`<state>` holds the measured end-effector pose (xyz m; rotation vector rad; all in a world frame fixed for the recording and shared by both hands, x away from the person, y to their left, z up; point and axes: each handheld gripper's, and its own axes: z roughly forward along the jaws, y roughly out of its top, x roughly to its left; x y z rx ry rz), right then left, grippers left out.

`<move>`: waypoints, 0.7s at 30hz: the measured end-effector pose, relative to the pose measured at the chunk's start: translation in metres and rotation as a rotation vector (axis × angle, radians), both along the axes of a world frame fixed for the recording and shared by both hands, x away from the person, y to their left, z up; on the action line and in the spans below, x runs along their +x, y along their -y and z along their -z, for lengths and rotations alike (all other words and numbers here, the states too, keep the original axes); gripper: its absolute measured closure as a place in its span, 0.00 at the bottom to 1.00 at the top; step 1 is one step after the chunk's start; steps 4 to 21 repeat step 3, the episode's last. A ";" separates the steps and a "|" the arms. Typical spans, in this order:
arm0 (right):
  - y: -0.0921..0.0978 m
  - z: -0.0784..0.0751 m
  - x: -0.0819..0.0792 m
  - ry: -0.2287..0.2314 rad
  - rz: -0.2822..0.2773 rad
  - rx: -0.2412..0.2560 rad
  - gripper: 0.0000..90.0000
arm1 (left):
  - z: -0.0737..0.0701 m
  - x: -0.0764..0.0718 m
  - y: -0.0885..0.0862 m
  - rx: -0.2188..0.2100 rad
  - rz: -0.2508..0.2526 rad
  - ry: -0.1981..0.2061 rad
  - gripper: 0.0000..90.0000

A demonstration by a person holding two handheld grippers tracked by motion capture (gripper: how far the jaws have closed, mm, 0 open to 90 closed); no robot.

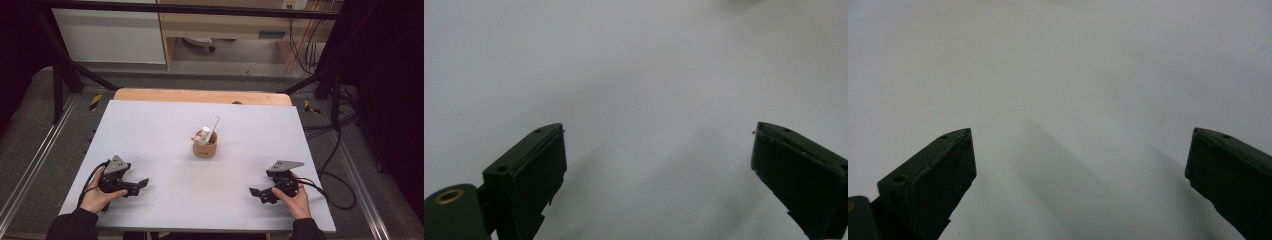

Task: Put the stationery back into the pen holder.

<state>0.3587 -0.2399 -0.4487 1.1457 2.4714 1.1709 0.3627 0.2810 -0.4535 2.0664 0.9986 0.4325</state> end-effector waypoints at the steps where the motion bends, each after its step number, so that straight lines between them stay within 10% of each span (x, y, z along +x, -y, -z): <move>1: 0.000 0.000 0.000 0.000 -0.001 0.001 0.01 | 0.000 0.000 0.000 -0.001 0.000 0.000 0.08; 21: 0.000 0.000 0.000 0.002 0.000 0.002 0.01 | 0.000 -0.001 -0.001 -0.004 0.001 -0.001 0.08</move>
